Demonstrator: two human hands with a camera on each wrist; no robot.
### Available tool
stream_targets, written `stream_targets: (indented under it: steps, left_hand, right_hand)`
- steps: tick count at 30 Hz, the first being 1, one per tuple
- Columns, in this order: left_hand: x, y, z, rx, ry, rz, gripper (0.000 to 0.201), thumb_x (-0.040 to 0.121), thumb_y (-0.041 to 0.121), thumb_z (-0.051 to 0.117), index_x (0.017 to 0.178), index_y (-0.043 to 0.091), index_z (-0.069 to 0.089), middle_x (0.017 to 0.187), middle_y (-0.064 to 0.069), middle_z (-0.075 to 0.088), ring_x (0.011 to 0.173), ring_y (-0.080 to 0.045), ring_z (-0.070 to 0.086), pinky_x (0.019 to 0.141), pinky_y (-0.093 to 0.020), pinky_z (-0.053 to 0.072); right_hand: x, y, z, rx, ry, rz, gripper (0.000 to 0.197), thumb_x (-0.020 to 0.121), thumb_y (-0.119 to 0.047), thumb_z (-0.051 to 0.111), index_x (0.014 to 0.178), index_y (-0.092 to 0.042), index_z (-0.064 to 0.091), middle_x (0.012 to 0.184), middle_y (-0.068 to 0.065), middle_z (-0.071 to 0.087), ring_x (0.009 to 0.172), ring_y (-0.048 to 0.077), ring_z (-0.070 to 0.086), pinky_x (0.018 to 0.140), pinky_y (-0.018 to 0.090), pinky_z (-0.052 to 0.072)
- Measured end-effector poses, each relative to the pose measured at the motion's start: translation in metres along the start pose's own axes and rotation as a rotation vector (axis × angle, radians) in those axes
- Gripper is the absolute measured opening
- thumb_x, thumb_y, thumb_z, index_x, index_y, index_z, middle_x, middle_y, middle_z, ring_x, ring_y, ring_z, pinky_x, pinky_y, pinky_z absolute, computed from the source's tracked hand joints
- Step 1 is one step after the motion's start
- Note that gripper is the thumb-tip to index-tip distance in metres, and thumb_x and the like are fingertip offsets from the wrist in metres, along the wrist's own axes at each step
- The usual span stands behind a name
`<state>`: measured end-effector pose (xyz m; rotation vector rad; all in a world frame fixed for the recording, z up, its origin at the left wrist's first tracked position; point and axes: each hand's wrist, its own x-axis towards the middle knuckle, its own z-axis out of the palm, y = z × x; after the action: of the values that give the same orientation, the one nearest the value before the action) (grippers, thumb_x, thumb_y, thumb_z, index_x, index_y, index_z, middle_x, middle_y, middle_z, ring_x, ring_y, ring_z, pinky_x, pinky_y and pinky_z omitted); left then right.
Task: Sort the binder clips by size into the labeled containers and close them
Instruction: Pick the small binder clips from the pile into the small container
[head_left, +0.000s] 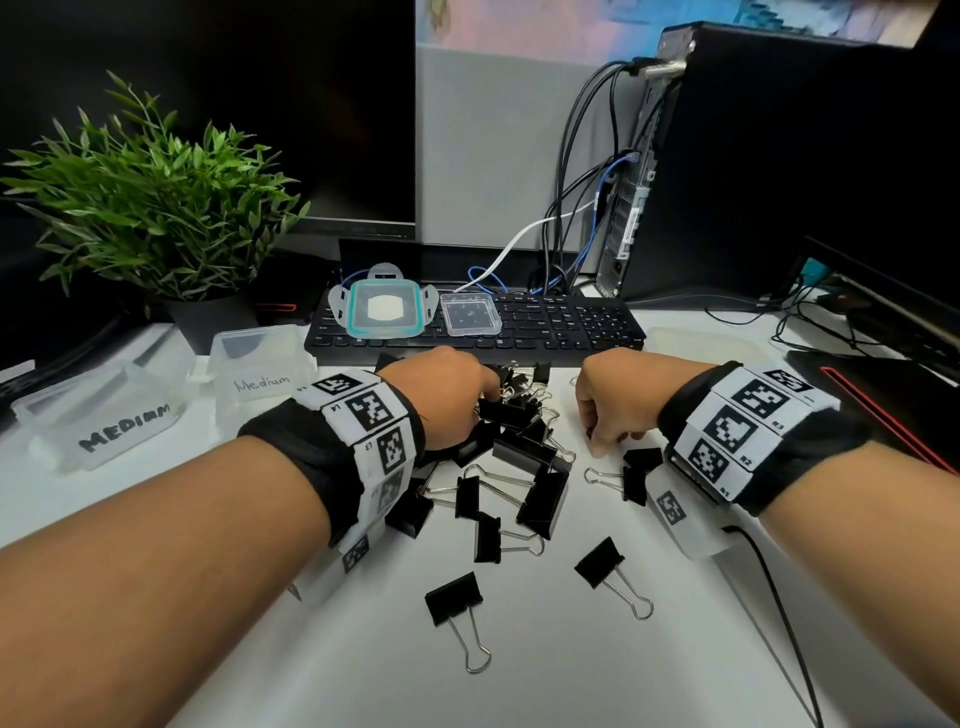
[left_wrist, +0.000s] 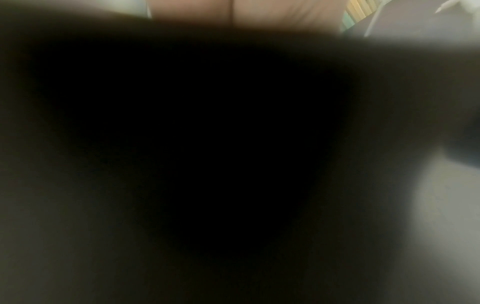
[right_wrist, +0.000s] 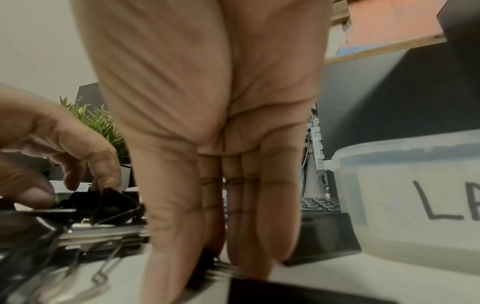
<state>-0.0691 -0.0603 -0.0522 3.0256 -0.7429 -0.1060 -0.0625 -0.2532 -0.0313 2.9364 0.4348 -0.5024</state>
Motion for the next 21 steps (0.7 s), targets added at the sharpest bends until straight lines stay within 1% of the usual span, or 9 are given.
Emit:
stream_targets:
  steps: [2,5,8,11,14,16,18,20,21]
  left_hand:
    - [0.000,0.000,0.000,-0.003,-0.008,-0.005,0.041,0.091,0.016,0.051,0.129,0.031,0.052,0.125,0.003,0.053,0.119,-0.019,0.046,0.096,-0.038,0.046]
    - [-0.002,0.001,-0.001,-0.008,-0.005,-0.003,0.041,0.091,0.015,0.051,0.129,0.030,0.053,0.125,0.002,0.053,0.119,-0.019,0.047,0.096,-0.039,0.046]
    - [-0.002,0.001,-0.002,-0.038,0.031,-0.001,0.038,0.089,0.014,0.051,0.123,0.029,0.057,0.121,0.001,0.056,0.116,-0.020,0.049,0.094,-0.039,0.046]
    - [-0.004,0.002,-0.004,-0.094,0.112,-0.005,0.031,0.088,0.017,0.053,0.115,0.028,0.062,0.115,0.002,0.060,0.109,-0.020,0.055,0.091,-0.037,0.048]
    - [-0.005,0.003,-0.007,-0.132,0.196,-0.017,0.024,0.089,0.022,0.056,0.111,0.028,0.062,0.108,0.005,0.063,0.102,-0.017,0.057,0.088,-0.033,0.049]
    - [-0.006,0.004,-0.008,-0.166,0.246,-0.040,0.023,0.089,0.026,0.057,0.112,0.027,0.061,0.104,0.008,0.065,0.099,-0.015,0.059,0.085,-0.029,0.048]
    - [-0.007,0.004,-0.010,-0.198,0.284,-0.065,0.025,0.089,0.028,0.058,0.114,0.025,0.060,0.102,0.007,0.067,0.099,-0.015,0.060,0.086,-0.029,0.048]
    - [-0.006,0.004,-0.011,-0.230,0.312,-0.079,0.025,0.089,0.029,0.060,0.114,0.022,0.062,0.102,0.004,0.069,0.099,-0.015,0.061,0.087,-0.031,0.049]
    - [-0.006,0.004,-0.012,-0.244,0.320,-0.083,0.023,0.089,0.029,0.060,0.111,0.021,0.064,0.102,0.003,0.069,0.098,-0.016,0.062,0.087,-0.032,0.050]
  right_hand:
    - [0.002,-0.001,0.001,0.034,-0.013,-0.004,0.019,0.074,-0.018,0.079,0.089,-0.011,0.069,0.063,-0.002,0.060,0.050,0.010,0.055,0.052,0.020,0.049]
    - [0.003,-0.004,0.004,0.052,-0.008,-0.018,0.013,0.075,-0.017,0.075,0.085,-0.011,0.068,0.074,0.005,0.068,0.058,0.017,0.060,0.052,0.024,0.050]
    - [0.003,-0.006,0.003,0.097,0.153,-0.044,0.014,0.077,-0.020,0.070,0.085,-0.012,0.063,0.080,0.003,0.065,0.069,0.018,0.057,0.051,0.021,0.043]
    - [0.005,-0.010,-0.001,0.338,0.326,-0.091,0.016,0.077,-0.013,0.069,0.090,-0.013,0.060,0.081,0.001,0.062,0.073,0.018,0.057,0.061,0.024,0.047]
    - [0.008,-0.013,0.000,0.507,0.388,-0.171,0.020,0.077,-0.004,0.068,0.090,-0.015,0.057,0.083,0.001,0.061,0.076,0.017,0.058,0.073,0.029,0.051]
    - [0.011,-0.015,0.001,0.608,0.407,-0.211,0.024,0.077,-0.001,0.068,0.087,-0.019,0.056,0.087,0.005,0.064,0.079,0.020,0.063,0.079,0.034,0.055]
    - [0.013,-0.017,0.001,0.694,0.427,-0.238,0.026,0.079,0.002,0.066,0.084,-0.020,0.055,0.089,0.013,0.069,0.080,0.020,0.070,0.077,0.036,0.058]
    - [0.014,-0.020,0.002,0.769,0.440,-0.259,0.027,0.083,0.006,0.061,0.081,-0.020,0.053,0.085,0.016,0.070,0.068,0.009,0.070,0.070,0.026,0.059]
    - [0.014,-0.022,0.002,0.795,0.447,-0.267,0.028,0.085,0.007,0.060,0.080,-0.019,0.053,0.083,0.016,0.071,0.064,0.007,0.069,0.068,0.025,0.059]
